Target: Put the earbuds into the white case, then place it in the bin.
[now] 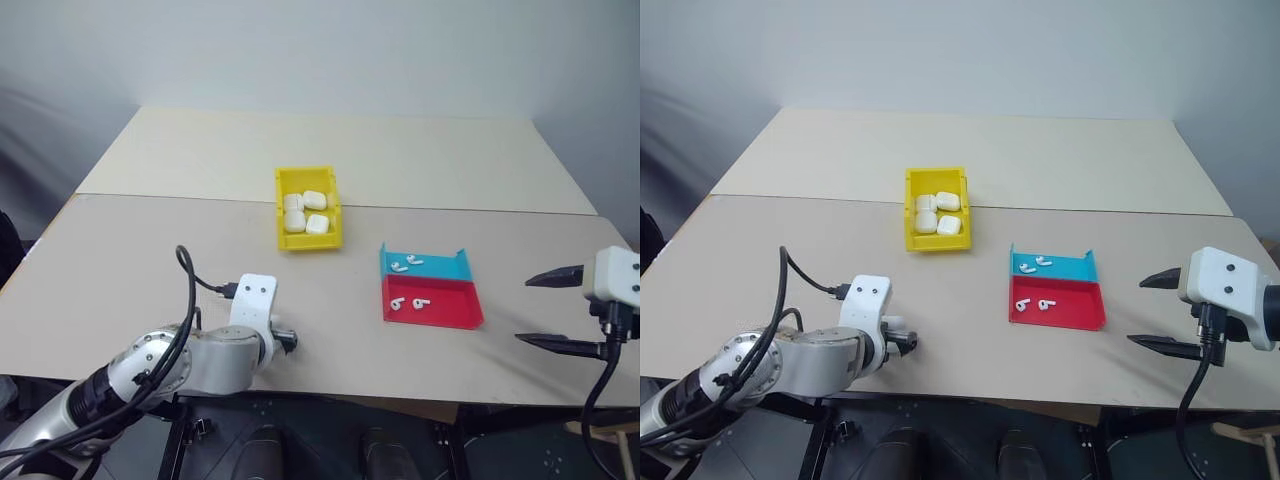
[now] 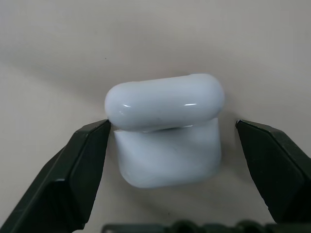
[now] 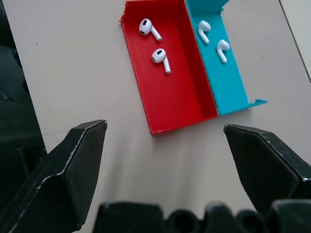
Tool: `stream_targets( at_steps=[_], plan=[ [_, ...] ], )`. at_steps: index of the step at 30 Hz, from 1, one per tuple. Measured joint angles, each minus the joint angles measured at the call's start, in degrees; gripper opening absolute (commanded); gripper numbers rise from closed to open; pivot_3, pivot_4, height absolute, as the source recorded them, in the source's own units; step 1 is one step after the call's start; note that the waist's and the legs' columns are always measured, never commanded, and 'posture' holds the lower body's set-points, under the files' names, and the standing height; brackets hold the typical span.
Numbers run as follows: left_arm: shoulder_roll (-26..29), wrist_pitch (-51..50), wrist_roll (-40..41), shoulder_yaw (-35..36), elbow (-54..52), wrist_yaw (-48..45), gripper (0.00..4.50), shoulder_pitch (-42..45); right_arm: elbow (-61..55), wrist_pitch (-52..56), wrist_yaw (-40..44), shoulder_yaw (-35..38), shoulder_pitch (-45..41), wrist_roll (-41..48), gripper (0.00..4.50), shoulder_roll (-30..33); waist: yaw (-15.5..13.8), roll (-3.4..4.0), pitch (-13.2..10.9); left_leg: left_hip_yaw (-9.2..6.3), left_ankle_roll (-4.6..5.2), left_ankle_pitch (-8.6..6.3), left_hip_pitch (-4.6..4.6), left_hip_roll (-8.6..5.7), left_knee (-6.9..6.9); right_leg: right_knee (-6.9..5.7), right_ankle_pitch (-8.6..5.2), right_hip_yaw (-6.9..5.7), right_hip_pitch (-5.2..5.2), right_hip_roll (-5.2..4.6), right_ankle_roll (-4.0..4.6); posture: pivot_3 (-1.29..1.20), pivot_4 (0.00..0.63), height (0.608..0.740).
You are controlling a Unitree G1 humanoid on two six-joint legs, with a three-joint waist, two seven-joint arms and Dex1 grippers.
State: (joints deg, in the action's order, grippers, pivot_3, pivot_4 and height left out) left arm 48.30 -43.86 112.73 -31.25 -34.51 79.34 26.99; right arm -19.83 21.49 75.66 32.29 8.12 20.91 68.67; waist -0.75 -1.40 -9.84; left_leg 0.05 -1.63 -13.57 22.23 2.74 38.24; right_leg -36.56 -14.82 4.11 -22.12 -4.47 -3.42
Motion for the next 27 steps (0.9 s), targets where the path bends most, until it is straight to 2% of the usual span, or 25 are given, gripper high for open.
stream_targets(
  at_steps=[19, 22, 26, 27],
  plan=[
    [0.3, 2.41, -0.03, -0.62, -2.39, 2.52, 4.5, -1.65, -0.86, -0.82, -1.5, -0.54, 1.75, -2.74, 4.47, -1.88, -0.04, 0.0, 0.0, -0.01, -0.01, 0.01, 0.01, 0.0, 0.0, 0.03, 0.0, 0.0, 0.0, 0.0, 0.0, 0.0, 0.15, 0.74],
    [0.28, 2.12, -0.14, -0.61, -2.23, 2.58, 3.95, -1.64, -0.92, -0.92, -1.51, -0.54, 2.17, -2.96, 4.5, -2.03, -0.03, 0.0, 0.0, 0.0, -0.01, 0.01, 0.01, 0.0, 0.0, 0.04, 0.0, 0.0, 0.0, 0.0, 0.0, 0.0, 0.15, 0.74],
    [-0.26, 2.12, -0.17, -0.58, -2.14, 3.3, 2.83, -1.62, -0.96, -1.03, -1.6, -0.54, 2.33, -3.81, 4.5, -2.03, -0.1, 0.0, 0.01, 0.0, -0.01, 0.01, 0.0, -0.01, 0.0, 0.04, 0.01, 0.0, 0.02, -0.01, 0.0, 0.0, 0.15, 0.74],
    [-0.29, 2.11, -0.16, -0.57, -2.15, 3.34, 2.82, -1.62, -1.01, -1.03, -1.6, -0.54, 2.32, -3.83, 4.5, -2.03, -0.11, 0.0, 0.01, 0.0, -0.01, 0.01, 0.0, -0.01, 0.0, 0.05, 0.0, 0.0, 0.02, -0.01, 0.0, 0.0, 0.15, 0.74]
  ],
)
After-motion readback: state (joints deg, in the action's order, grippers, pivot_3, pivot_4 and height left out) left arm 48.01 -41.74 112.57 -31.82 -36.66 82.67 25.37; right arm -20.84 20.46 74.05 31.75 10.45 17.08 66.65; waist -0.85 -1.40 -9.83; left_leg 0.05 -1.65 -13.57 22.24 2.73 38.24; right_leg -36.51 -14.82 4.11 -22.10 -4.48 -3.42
